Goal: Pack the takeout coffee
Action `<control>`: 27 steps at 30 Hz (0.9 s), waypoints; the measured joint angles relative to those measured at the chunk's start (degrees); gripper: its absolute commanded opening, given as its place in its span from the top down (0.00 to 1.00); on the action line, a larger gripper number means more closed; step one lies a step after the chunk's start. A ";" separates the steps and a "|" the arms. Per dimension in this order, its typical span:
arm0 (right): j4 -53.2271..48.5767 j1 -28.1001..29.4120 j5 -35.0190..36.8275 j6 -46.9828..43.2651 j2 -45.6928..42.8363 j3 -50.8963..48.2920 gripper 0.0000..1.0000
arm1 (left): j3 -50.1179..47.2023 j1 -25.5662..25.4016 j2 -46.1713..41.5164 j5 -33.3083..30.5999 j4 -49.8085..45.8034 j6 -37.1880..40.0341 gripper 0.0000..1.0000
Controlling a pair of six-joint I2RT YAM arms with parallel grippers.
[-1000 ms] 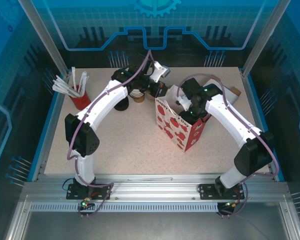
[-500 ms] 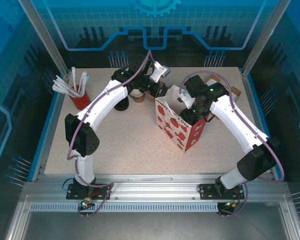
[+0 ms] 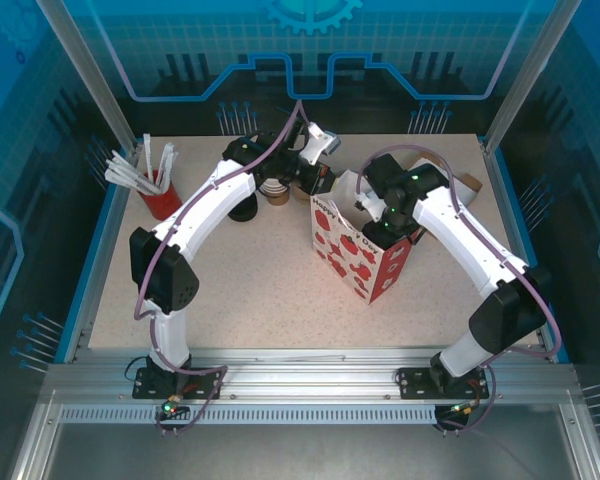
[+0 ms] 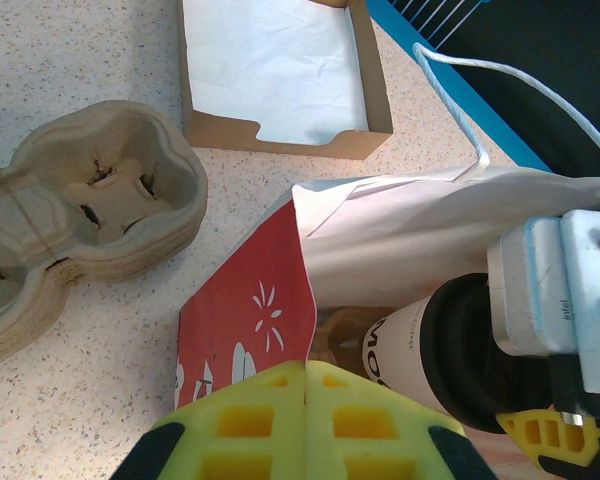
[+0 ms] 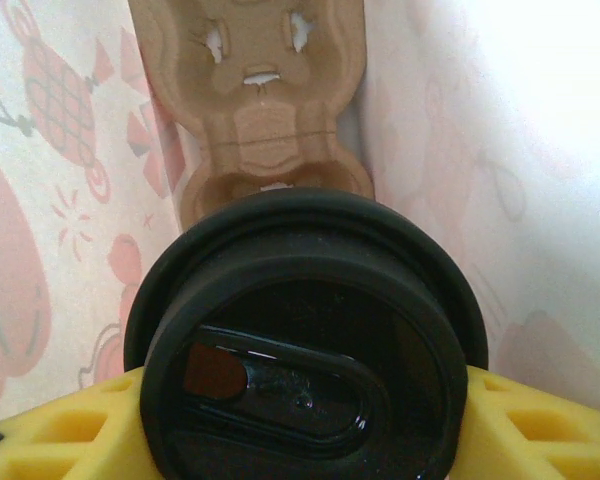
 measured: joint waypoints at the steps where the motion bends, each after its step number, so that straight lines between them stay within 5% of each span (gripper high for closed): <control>1: -0.28 0.00 0.04 0.00 0.28 0.00 0.71 | 0.00 0.00 0.00 0.00 0.00 0.00 1.00; 27: -0.63 0.00 1.03 0.02 1.55 0.61 0.71 | 0.00 0.00 0.00 0.00 -0.02 0.00 1.00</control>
